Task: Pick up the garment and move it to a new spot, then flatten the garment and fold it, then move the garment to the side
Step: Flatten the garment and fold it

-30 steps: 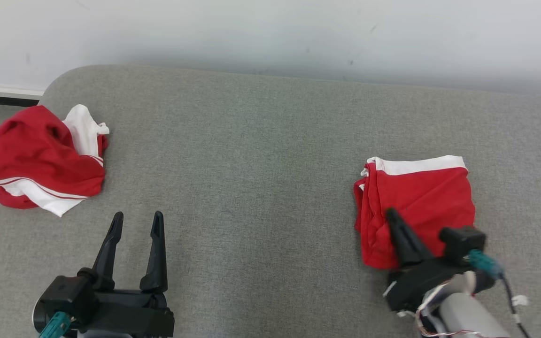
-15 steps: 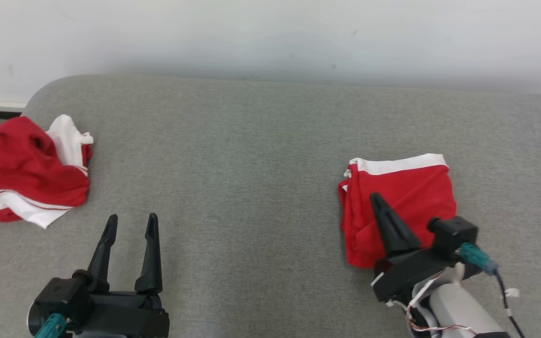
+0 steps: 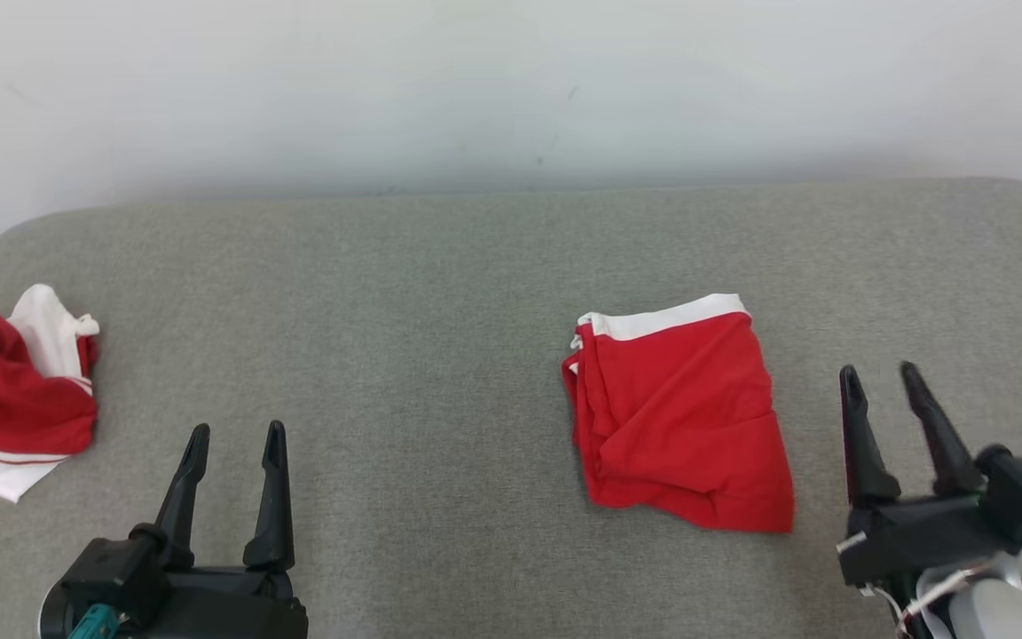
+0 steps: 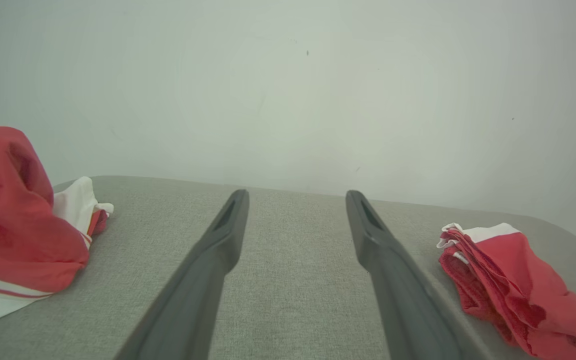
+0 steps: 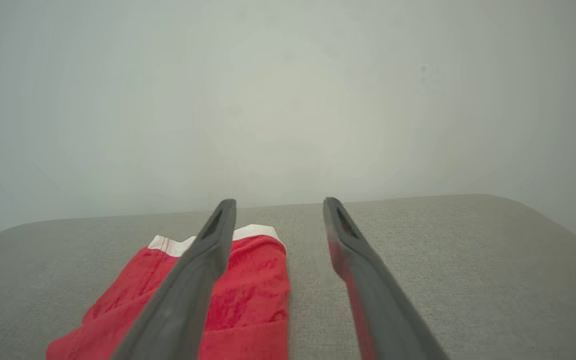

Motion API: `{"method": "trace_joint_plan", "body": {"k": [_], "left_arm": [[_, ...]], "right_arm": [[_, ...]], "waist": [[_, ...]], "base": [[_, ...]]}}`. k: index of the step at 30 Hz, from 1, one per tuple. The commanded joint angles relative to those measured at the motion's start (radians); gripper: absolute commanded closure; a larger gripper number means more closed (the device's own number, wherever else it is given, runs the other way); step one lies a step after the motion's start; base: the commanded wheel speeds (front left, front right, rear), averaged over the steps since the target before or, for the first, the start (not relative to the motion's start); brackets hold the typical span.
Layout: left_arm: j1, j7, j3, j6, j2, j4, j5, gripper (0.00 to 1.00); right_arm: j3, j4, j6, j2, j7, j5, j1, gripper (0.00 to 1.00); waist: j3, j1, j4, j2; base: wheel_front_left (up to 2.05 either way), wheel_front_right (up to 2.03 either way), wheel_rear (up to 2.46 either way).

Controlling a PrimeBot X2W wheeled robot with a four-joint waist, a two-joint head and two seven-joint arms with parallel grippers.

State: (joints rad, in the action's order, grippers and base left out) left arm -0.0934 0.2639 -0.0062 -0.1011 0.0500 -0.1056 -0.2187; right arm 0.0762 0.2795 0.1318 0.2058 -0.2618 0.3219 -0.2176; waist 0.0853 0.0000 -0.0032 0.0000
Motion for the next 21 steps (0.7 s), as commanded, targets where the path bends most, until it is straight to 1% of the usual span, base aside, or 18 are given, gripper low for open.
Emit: {"method": "trace_joint_plan", "body": {"k": [1, 5, 10, 13, 21], "left_arm": [[0.019, 0.0, 0.009, -0.001, 0.001, -0.004, 0.014, 0.0], [0.032, 0.0, 0.02, -0.003, 0.001, -0.009, 0.027, 0.0], [0.05, 0.0, 0.042, 0.005, 0.002, -0.014, 0.048, 0.0], [0.065, 0.0, 0.05, 0.011, 0.008, -0.009, 0.059, 0.0], [0.094, -0.005, 0.04, 0.006, 0.023, 0.0, 0.067, 0.0]], "right_arm": [[-0.024, -0.025, -0.002, 0.001, -0.004, -0.019, 0.044, 0.0], [-0.043, -0.062, -0.002, -0.004, -0.003, -0.046, 0.095, 0.0], [-0.057, -0.1, -0.002, -0.024, -0.003, -0.064, 0.139, 0.0], [-0.056, -0.105, -0.002, -0.034, -0.002, -0.08, 0.166, 0.0], [-0.074, -0.146, -0.002, -0.074, 0.027, -0.107, 0.217, 0.0]], "waist": [[-0.023, 0.0, -0.025, 0.0], [-0.036, 0.0, -0.042, 0.0], [-0.048, 0.0, -0.049, 0.0], [-0.056, 0.0, -0.045, 0.0], [-0.077, 0.0, -0.028, 0.0]], "base": [[0.0, 0.0, 0.0], [0.0, 0.0, 0.0], [0.0, 0.0, 0.0], [0.0, 0.0, 0.0], [0.0, 0.0, 0.0]]}}
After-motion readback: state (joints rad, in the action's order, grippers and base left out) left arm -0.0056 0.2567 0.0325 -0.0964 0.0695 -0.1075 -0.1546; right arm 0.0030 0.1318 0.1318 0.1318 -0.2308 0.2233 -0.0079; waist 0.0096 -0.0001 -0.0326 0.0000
